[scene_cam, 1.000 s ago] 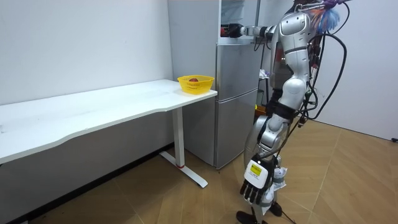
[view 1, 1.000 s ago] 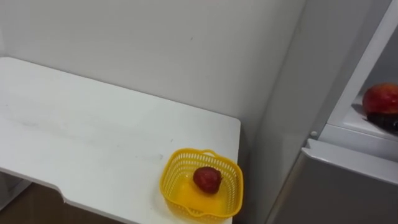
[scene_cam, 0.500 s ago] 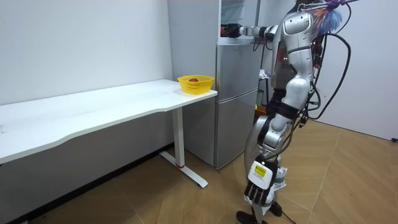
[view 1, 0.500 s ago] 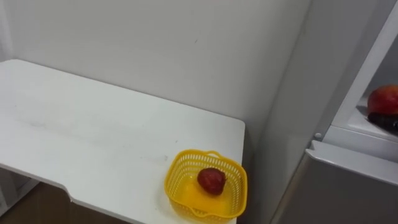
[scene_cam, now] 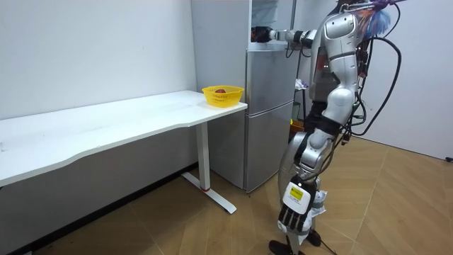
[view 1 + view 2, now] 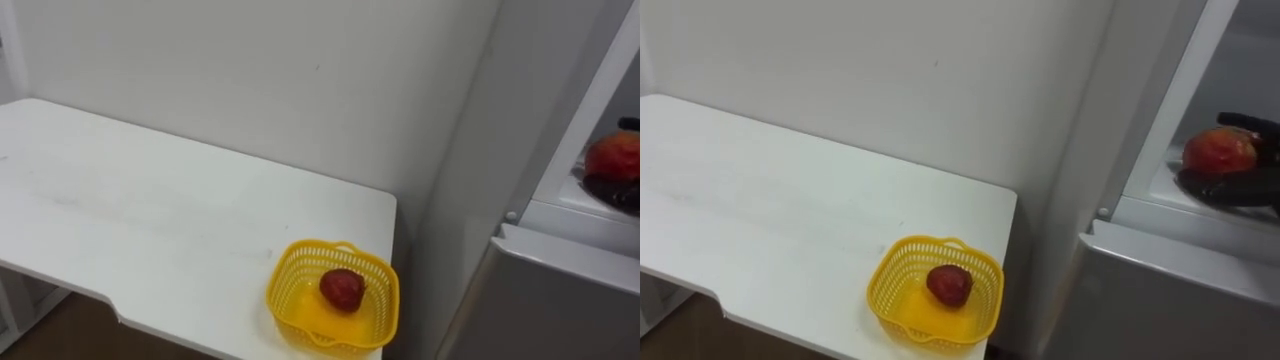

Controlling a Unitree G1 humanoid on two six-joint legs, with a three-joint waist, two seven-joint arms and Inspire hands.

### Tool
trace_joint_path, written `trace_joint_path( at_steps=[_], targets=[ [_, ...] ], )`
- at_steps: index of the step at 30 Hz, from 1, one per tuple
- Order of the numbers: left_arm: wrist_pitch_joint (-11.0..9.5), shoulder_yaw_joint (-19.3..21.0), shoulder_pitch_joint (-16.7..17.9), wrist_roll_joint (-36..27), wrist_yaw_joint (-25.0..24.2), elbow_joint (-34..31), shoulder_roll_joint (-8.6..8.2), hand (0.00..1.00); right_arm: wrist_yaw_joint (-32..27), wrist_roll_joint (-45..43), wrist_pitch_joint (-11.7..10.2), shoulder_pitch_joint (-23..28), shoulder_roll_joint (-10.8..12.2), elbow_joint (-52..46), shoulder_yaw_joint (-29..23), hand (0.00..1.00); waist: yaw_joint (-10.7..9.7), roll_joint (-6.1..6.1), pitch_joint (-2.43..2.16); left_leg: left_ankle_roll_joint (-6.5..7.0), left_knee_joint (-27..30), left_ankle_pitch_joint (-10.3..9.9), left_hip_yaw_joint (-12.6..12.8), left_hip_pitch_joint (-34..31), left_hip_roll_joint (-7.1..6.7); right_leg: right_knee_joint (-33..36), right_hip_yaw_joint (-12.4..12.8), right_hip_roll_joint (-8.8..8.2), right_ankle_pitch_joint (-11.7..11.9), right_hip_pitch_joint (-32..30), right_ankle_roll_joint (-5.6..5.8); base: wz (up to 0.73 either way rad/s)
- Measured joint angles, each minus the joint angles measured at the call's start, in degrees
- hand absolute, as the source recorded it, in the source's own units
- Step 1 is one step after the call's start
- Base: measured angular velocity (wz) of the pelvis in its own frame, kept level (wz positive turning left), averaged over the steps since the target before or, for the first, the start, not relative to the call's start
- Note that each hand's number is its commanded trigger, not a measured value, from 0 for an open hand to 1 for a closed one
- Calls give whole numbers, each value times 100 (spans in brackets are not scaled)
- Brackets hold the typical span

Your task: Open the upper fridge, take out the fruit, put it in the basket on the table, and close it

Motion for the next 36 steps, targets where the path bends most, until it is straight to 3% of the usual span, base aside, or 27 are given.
trace_joint_path(
  at_steps=[6, 11, 14, 19, 27, 31, 36],
  targets=[
    [1, 0, 2, -6, -8, -9, 0, 0, -29, -58, -5, 0, 0, -43, -6, 100, 2, -66, 6, 1, -3, 1, -2, 5, 1, -2, -31, -11, -2, 25, 4, 2],
    [-11, -6, -8, -37, 4, 0, 2, 0, -9, 58, -3, 0, 0, -41, -2, 100, -6, -84, 79, 1, -8, -1, -5, 35, 1, -41, -41, -16, -25, 69, 20, 0],
    [-10, -5, -3, -42, 3, -1, 9, 0, -7, 250, -3, 0, -7, -46, -6, 100, -23, -113, 49, 1, -2, -1, -10, -16, 2, -22, -61, -17, -25, 13, 17, 0],
    [2, -50, -32, -48, 21, -3, 9, 0, -39, 514, -2, 0, 8, -68, -4, 100, -7, -61, 33, 1, -8, -1, -8, -6, -2, -13, -59, -23, -23, 5, 17, 0],
    [5, -115, -114, -83, 255, -21, -3, 0, -349, 509, -3, 1, 96, -370, -17, 100, -50, 80, 65, 1, -32, -1, 14, 52, 1, -29, -23, -19, -23, 58, 19, 0],
    [-1, -111, -159, -137, 324, 2, -17, 0, -824, 367, -10, 228, 462, -1073, -369, 100, -218, 210, 15, 3, -29, -1, 116, 64, 9, -33, -46, -19, -12, 103, 33, 2],
    [-45, -102, -233, -275, 515, 18, -69, 0, -1283, -21, -35, 927, 822, -2235, -869, 100, -238, 307, 14, 8, -33, -5, 343, 169, 58, -41, 18, -11, -11, 175, 30, -6]
  ],
)
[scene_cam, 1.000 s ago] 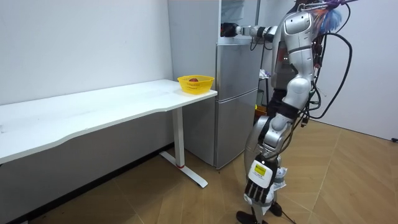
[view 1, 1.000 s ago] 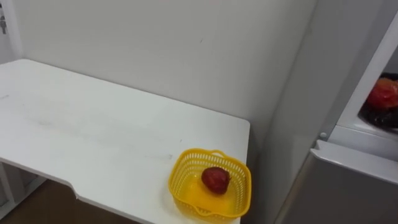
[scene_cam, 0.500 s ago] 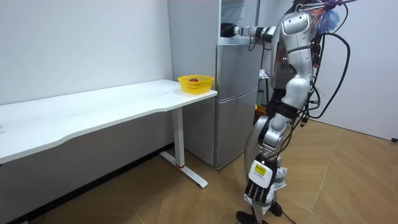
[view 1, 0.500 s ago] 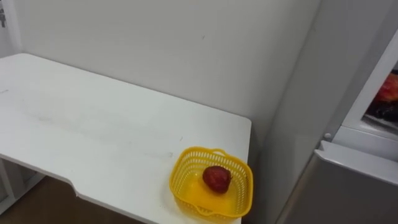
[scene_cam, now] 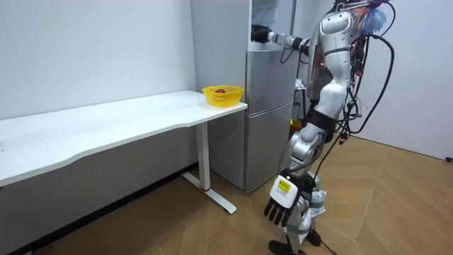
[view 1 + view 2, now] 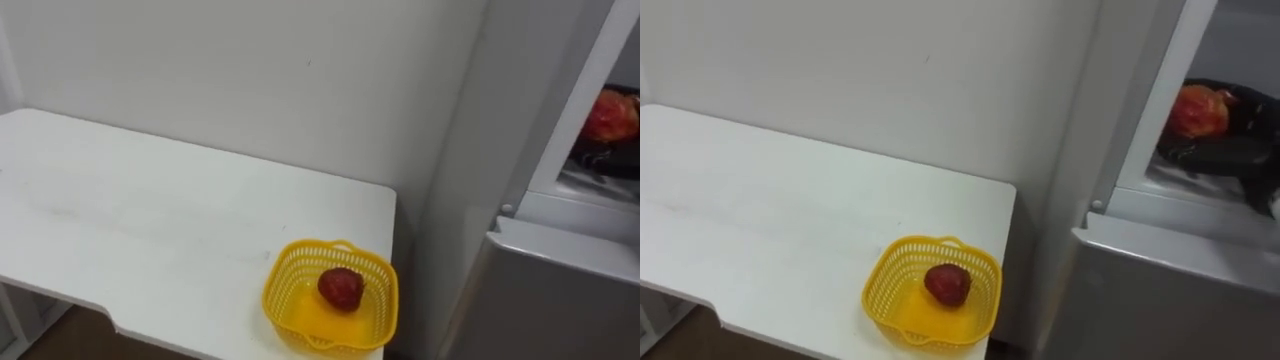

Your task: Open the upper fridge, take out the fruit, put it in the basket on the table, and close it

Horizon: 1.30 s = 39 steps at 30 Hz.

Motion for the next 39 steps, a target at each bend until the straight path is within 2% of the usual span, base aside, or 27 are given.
trace_joint_path(
  at_steps=[2, 4, 7, 10, 13, 14, 18, 21, 25, 27, 32, 35, 39],
  targets=[
    [1, -1, 3, -12, 66, -1, -99, 0, -180, -302, -23, 357, 144, -666, -63, 100, -1, 94, 15, 5, -10, -33, 107, 85, 28, -58, 87, 14, 0, 17, 0, -21],
    [-9, -5, 17, -26, 67, -8, -145, 0, -308, -468, -20, 546, 169, -957, -63, 100, -17, 145, -10, 7, -13, -41, 151, 100, 35, -64, 130, 17, 0, 18, 0, -14],
    [-82, -10, 62, -74, 156, 4, -168, 0, -556, -638, -30, 909, 377, -1502, -147, 100, -90, 195, 10, 7, -84, -41, 225, 173, 53, -76, 231, 37, 13, 31, -3, -14],
    [-100, -17, 103, -70, 241, 66, -270, 0, -670, -785, -41, 1326, 567, -2103, -231, 100, -142, 291, -32, 8, -124, -40, 326, 203, 65, -80, 308, 38, 36, 50, 5, -16],
    [-148, -17, 99, -104, 257, 157, -285, 0, -852, -1057, -61, 1715, 854, -2635, -278, 100, -236, 333, -24, 8, -184, -40, 350, 289, 65, -85, 341, 47, 46, 100, 5, -8],
    [-188, -16, 99, -127, 258, 157, -291, 0, -863, -1118, -64, 1806, 857, -2764, -279, 100, -243, 346, -16, 8, -185, -40, 389, 295, 70, -89, 390, 47, 45, 81, 6, -12],
    [-217, -14, 149, -175, 269, 154, -341, 0, -1070, -1392, -64, 2003, 994, -3266, -315, 100, -250, 386, 6, 9, -208, -41, 520, 342, 92, -83, 566, 65, 53, 6, 13, -22],
    [-247, -23, 185, -213, 268, 163, -386, 0, -1238, -1814, -158, 2179, 1107, -3731, -325, 100, -260, 418, 19, 11, -279, -42, 609, 425, 98, -79, 646, 67, 55, 12, 16, -17],
    [-431, -25, 92, -237, 275, 401, -403, 0, -1495, -2453, -377, 2300, 1386, -4316, -326, 100, -261, 461, 19, 12, -314, -42, 636, 446, 98, -79, 699, 73, 63, 4, 17, -6],
    [-463, -26, 51, -238, 281, 515, -415, 0, -1513, -2717, -511, 2349, 1556, -4526, -311, 100, -259, 466, 20, 12, -315, -42, 648, 440, 98, -80, 699, 74, 62, 4, 17, 0],
    [-485, -144, -25, -236, 274, 742, -508, 0, -1270, -3435, -632, 2498, 1929, -5150, -203, 100, -223, 498, -2, 12, -328, -43, 670, 365, 82, -82, 722, 84, 76, -84, 24, 0],
    [-499, -246, -77, -234, 259, 852, -512, 0, -1157, -3489, -727, 2498, 1955, -5170, 5, 100, -205, 513, -9, 13, -330, -43, 673, 371, 94, -83, 730, 84, 77, -84, 23, 0],
    [-550, -248, -180, -234, 178, 932, -511, 0, -966, -3817, -731, 2473, 1956, -5199, 186, 100, -117, 531, -19, 13, -362, -43, 675, 376, 92, -78, 714, 84, 77, -86, 23, 0]
  ],
)
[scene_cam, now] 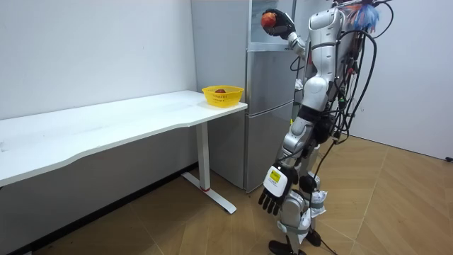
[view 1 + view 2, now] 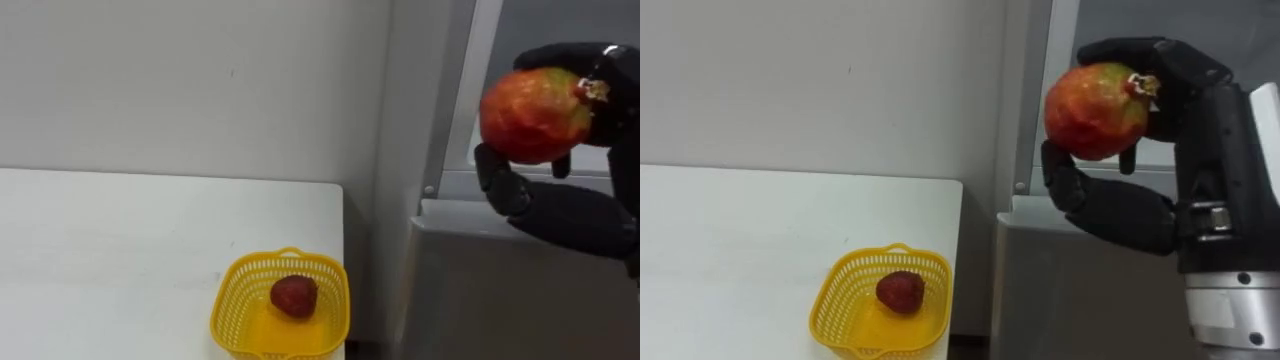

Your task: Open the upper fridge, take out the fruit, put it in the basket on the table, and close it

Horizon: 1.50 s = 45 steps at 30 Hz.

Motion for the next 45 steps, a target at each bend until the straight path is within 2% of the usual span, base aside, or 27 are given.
trace_joint_path(
  at_steps=[4, 8, 10, 12, 14, 17, 22, 27, 31, 34, 37, 38, 41, 45],
  targets=[
    [-19, -249, -142, -4, -112, 125, 13, 0, 314, -997, -16, -9, 50, -19, 495, 100, 63, -15, -4, 0, 8, 1, 0, 14, -16, 6, -3, 4, 2, 18, -4, 0],
    [-125, -452, -237, 1, -192, 126, 31, 0, 605, -1419, -38, -5, 143, -44, 982, 100, 186, -133, 52, 0, 38, 1, -8, -29, -19, 3, 2, 4, 1, 2, -5, 0],
    [-170, -446, -289, 0, -231, 124, 34, 0, 698, -1628, -41, -9, 157, -87, 1059, 100, 261, -179, 50, 0, 63, 1, -63, -82, -18, 0, -1, 1, 1, -15, -4, 6],
    [-185, -445, -342, -2, -264, 120, 48, 0, 730, -1794, -92, -17, 156, -201, 1094, 100, 365, -238, 17, 1, 71, 1, -64, -116, 2, 2, -3, -3, 4, -48, 1, 5],
    [-240, -445, -354, -2, -315, 121, 125, 0, 729, -2054, -236, -111, 145, -214, 1141, 100, 468, -311, 38, 1, 92, 1, -78, -106, -3, 7, -24, 0, 9, 7, 8, 6],
    [-301, -444, -339, -2, -371, 126, 193, 0, 701, -2246, -339, -258, 142, -231, 1141, 100, 522, -375, 55, 8, 102, -4, -135, -129, -11, 5, -78, 1, 9, 17, 8, 9],
    [-322, -445, -339, 8, -385, 126, 193, 0, 681, -2579, -512, -451, 119, -209, 1157, 100, 565, -372, 61, 30, 121, -18, -230, -199, -24, 7, -126, -4, 7, 8, 17, 9],
    [-323, -452, -342, 6, -398, 124, 193, 0, 681, -2748, -523, -451, 101, -192, 1275, 100, 631, -355, 74, 34, 183, -30, -285, -252, -28, 9, -184, -7, 8, 14, 18, 7],
    [-312, -466, -394, 18, -464, 121, 200, 0, 789, -2761, -550, -536, 103, 256, 1385, 100, 650, -294, 126, 39, 226, -33, -370, -294, -46, 9, -260, -18, 10, 22, 22, 10],
    [-264, -439, -440, 43, -570, 116, 247, 0, 875, -2796, -385, -796, 102, 851, 1381, 100, 662, -262, 174, 41, 253, -34, -394, -300, -50, 15, -309, -28, 11, 26, 23, 6],
    [-199, -443, -437, 39, -575, 110, 254, 0, 931, -2789, -200, -810, 97, 1298, 1449, 100, 718, -274, 167, 41, 254, -34, -410, -286, -55, 18, -315, -33, 12, 34, 24, 1],
    [-166, -445, -440, 37, -577, 103, 250, 0, 952, -2791, -114, -810, 94, 1434, 1532, 100, 724, -301, 152, 41, 254, -34, -410, -288, -55, 20, -317, -34, 13, 27, 25, 0],
    [-74, -514, -456, 50, -577, 75, 251, 0, 1047, -2789, -43, -811, 91, 1884, 1708, 100, 730, -297, 168, 41, 249, -33, -451, -297, -66, 0, -380, -42, 13, 46, 26, 6],
    [-20, -632, -519, 65, -586, 61, 246, 0, 1047, -2790, 140, -811, 95, 2605, 1811, 100, 800, -325, 161, 42, 248, -34, -533, -302, -88, -23, -492, -61, 2, 97, 44, 12]
  ],
)
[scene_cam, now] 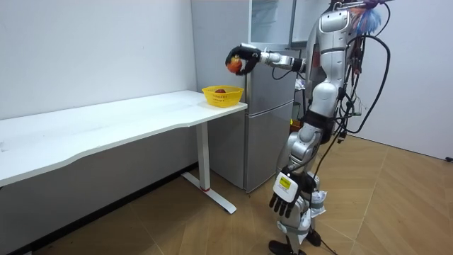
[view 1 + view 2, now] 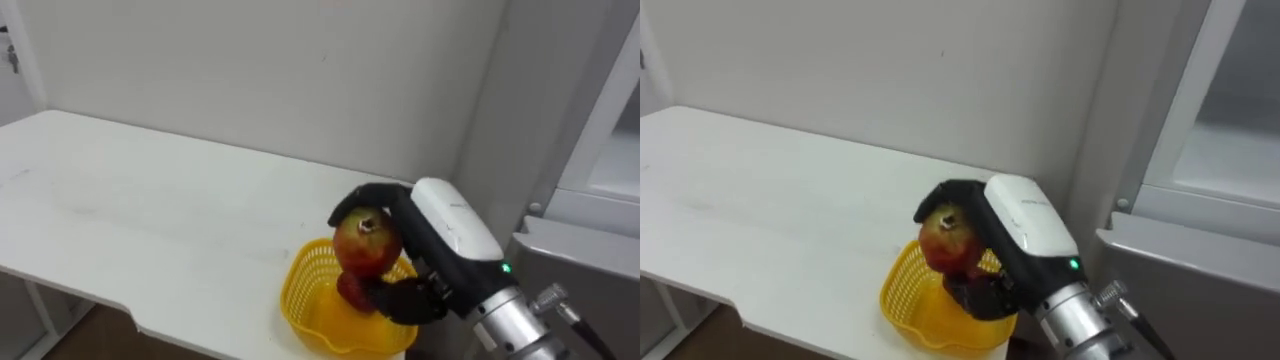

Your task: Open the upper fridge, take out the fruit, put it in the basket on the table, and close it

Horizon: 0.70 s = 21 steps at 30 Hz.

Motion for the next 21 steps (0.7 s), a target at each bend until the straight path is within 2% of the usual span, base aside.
trace_joint_path(
  at_steps=[8, 21],
  targets=[
    [111, -24, -58, 125, -197, -36, 7, 0, -25, -30, 81, -2, 15, 694, 0, 100, 100, -33, -23, 4, 16, 2, -80, -40, -33, -11, -58, -16, -7, -1, 12, 5],
    [151, -27, -42, 120, -334, -223, 6, 0, -17, -287, 177, -3, 15, 1168, 6, 100, 203, -25, -18, 13, 54, 7, -153, -87, -52, 10, -45, -18, -10, -1, 16, 1]
  ],
)
